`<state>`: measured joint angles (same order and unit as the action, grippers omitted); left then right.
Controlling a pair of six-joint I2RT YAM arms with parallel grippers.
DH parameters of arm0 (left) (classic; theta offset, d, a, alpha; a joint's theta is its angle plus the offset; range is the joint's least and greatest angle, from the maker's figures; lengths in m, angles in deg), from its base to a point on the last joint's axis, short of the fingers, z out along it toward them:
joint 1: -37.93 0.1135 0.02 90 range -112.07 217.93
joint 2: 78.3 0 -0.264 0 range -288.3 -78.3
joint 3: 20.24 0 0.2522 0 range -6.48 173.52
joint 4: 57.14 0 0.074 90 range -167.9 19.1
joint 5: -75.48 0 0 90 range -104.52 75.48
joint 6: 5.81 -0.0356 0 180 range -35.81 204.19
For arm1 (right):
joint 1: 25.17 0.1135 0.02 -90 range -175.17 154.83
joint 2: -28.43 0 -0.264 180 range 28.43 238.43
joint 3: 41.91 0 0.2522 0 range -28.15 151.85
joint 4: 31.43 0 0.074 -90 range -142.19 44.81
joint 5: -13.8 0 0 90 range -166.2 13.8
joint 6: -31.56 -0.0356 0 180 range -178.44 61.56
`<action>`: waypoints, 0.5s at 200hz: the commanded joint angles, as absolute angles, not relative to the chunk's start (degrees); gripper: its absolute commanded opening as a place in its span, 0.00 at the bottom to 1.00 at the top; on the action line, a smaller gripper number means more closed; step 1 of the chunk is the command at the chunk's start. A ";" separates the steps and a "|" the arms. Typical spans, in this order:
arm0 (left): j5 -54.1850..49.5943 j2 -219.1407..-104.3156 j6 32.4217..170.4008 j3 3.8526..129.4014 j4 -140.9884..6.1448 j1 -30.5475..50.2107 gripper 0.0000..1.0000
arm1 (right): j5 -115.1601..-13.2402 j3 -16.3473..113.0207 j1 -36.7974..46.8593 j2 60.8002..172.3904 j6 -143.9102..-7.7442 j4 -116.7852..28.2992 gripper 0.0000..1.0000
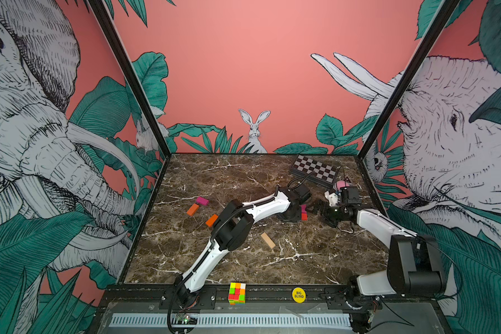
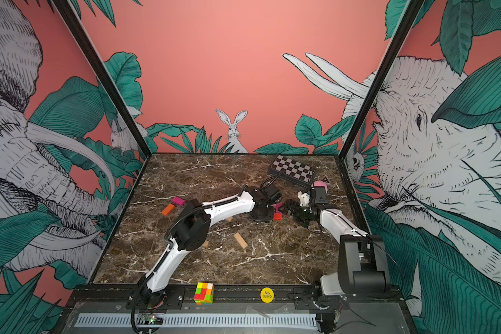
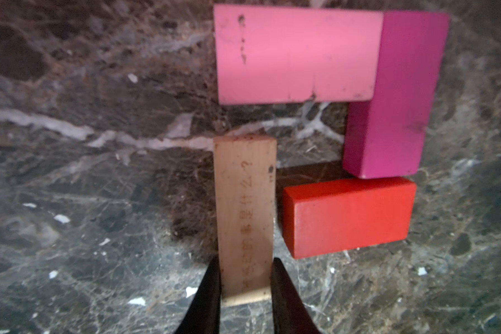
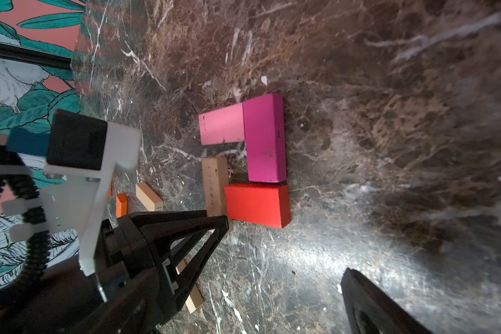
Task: Assemble the letter p with building blocks
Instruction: Adjust the building block at the center of the board.
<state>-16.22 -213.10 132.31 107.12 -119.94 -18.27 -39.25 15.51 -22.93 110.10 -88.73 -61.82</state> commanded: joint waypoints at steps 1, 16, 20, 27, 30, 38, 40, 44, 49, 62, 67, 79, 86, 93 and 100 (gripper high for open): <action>-18.10 -215.17 133.56 107.77 -124.16 -18.06 0.10 | -38.67 14.83 -23.24 108.76 -88.59 -61.05 0.99; -17.93 -215.36 133.41 107.91 -124.07 -18.04 0.10 | -38.60 14.96 -23.26 108.85 -88.59 -61.09 0.99; -17.79 -215.41 133.49 107.95 -124.10 -17.92 0.10 | -38.53 14.87 -23.23 108.94 -88.62 -61.02 0.99; -17.68 -215.45 133.41 108.02 -123.83 -17.84 0.10 | -38.58 14.94 -23.24 108.95 -88.68 -60.93 0.99; -17.61 -215.56 133.41 108.12 -123.95 -17.87 0.10 | -38.58 14.83 -23.23 109.01 -88.68 -60.99 0.99; -17.56 -215.67 133.41 108.38 -124.08 -17.77 0.10 | -38.57 14.93 -23.24 108.95 -88.68 -60.95 0.99; -17.48 -215.67 133.37 108.46 -124.08 -17.79 0.10 | -38.58 14.94 -23.24 108.96 -88.68 -60.98 0.99; -17.47 -215.74 133.26 108.74 -124.14 -17.79 0.10 | -38.50 14.99 -23.24 108.94 -88.68 -60.97 0.99; -17.66 -215.76 133.26 109.00 -124.36 -17.71 0.10 | -38.49 14.96 -23.24 109.02 -88.68 -61.00 0.99; -17.99 -215.80 133.02 109.40 -124.47 -17.70 0.10 | -38.49 14.92 -23.24 109.11 -88.68 -60.85 0.99; -18.04 -215.89 132.97 109.58 -124.50 -17.64 0.10 | -38.38 14.96 -23.19 109.11 -88.68 -60.84 0.99; -17.97 -216.18 132.97 110.02 -124.82 -17.53 0.10 | -38.40 14.83 -23.22 109.25 -88.74 -60.71 0.99; -17.82 -216.28 132.95 110.14 -124.83 -17.53 0.10 | -38.32 14.85 -23.23 109.28 -88.76 -60.67 0.99; -17.84 -216.29 133.01 110.24 -125.00 -17.51 0.10 | -38.32 14.83 -23.24 109.34 -88.76 -60.69 0.99; -17.86 -216.29 132.97 110.19 -125.04 -17.54 0.10 | -38.28 14.82 -23.24 109.34 -88.79 -60.66 0.99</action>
<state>-16.70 -214.48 132.42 109.81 -121.80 -18.06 -39.05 15.51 -22.97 110.10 -88.73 -61.73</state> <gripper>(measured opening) 0.263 0.989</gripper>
